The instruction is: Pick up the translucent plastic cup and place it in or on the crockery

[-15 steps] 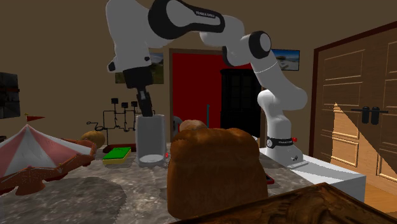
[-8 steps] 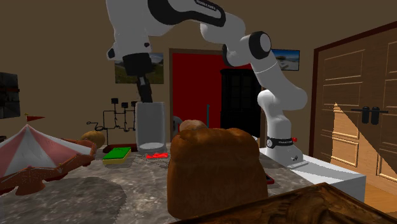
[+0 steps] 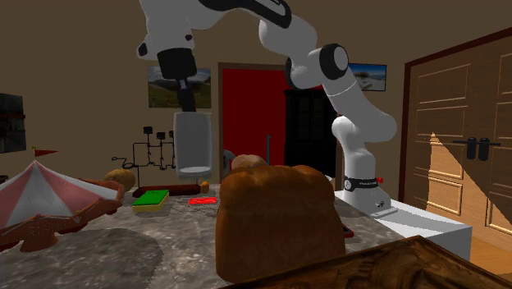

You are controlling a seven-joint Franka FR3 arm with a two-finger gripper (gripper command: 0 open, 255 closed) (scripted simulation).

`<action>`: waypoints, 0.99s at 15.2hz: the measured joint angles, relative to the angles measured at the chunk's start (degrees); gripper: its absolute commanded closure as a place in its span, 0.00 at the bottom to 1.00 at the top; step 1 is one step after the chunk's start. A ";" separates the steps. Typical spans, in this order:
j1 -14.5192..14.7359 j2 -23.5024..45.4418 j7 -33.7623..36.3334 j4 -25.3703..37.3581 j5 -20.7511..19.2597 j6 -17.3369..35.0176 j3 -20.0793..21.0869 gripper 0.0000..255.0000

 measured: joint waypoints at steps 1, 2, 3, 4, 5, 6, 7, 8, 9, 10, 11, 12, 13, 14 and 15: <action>0.14 0.67 -0.03 1.86 -0.07 -1.20 -0.04 1.00; 0.47 1.87 0.02 4.95 -0.17 -3.05 -0.08 1.00; 0.59 2.68 -0.10 7.05 -0.25 -4.34 -0.13 1.00; 0.12 0.25 -0.06 3.23 -0.02 -3.15 0.02 1.00; -0.51 -2.95 -0.18 -1.70 0.24 -1.36 0.18 1.00; -1.04 -6.99 -0.01 -7.93 0.64 0.83 0.42 1.00; -1.82 -10.80 -0.36 -13.67 1.01 2.83 0.51 1.00; -2.26 -13.70 -0.49 -17.80 1.32 4.09 0.58 1.00; -2.76 -17.06 -0.71 -22.44 1.72 5.37 0.65 1.00; -3.36 -20.96 -1.05 -28.04 2.19 7.11 0.66 1.00; -3.81 -23.75 -1.45 -31.83 2.53 8.15 0.60 1.00; -4.04 -26.70 -1.52 -35.77 2.93 9.15 0.64 1.00; -4.26 -29.35 -1.71 -39.27 3.27 10.04 0.64 1.00; -4.43 -31.46 -1.89 -42.09 3.54 10.78 0.61 1.00; -4.80 -34.34 -2.47 -45.30 3.90 11.04 0.43 1.00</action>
